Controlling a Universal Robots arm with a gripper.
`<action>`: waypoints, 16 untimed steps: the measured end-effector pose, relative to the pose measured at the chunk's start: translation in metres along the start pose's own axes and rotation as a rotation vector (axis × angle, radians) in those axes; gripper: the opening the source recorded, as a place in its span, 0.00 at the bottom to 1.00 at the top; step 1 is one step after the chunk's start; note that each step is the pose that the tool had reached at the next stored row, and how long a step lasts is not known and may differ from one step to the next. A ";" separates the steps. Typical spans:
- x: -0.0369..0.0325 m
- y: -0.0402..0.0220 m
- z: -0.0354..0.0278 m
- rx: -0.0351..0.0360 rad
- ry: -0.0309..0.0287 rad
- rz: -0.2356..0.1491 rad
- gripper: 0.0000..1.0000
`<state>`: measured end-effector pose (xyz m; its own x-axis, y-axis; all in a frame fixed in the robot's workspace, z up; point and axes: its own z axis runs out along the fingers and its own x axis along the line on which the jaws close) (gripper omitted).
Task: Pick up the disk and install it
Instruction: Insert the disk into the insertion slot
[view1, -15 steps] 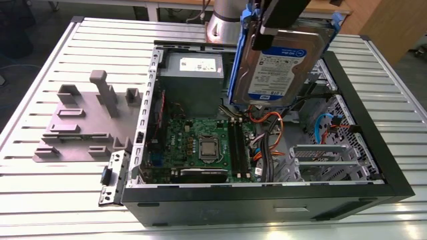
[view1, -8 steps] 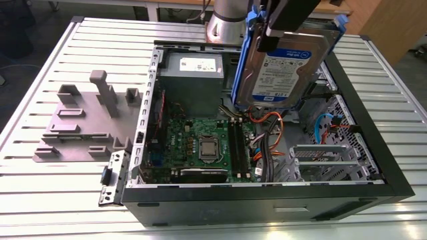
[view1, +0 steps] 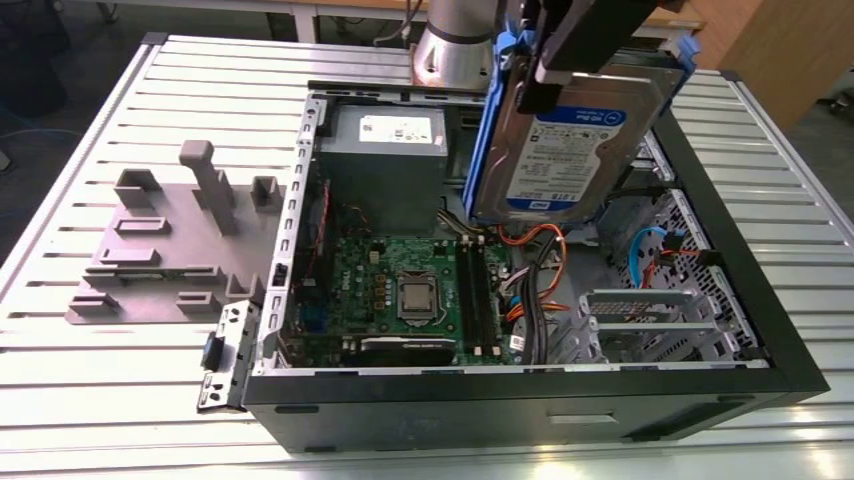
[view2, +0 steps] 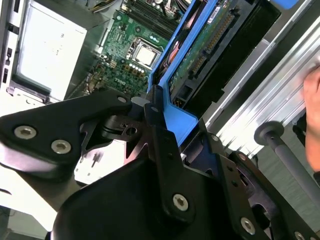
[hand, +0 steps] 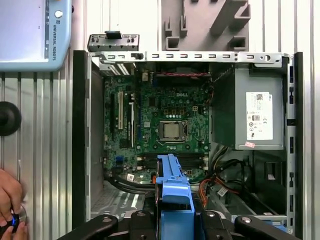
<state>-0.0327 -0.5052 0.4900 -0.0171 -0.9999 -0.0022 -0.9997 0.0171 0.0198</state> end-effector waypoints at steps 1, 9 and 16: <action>0.0019 0.0000 0.0001 0.0000 0.0000 0.000 0.36; 0.0116 -0.0041 0.0009 0.0000 0.0032 -0.001 0.36; 0.0120 -0.0120 0.0018 0.0001 0.0080 -0.001 0.36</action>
<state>-0.0209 -0.5175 0.4879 -0.0162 -0.9999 0.0057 -0.9997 0.0163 0.0197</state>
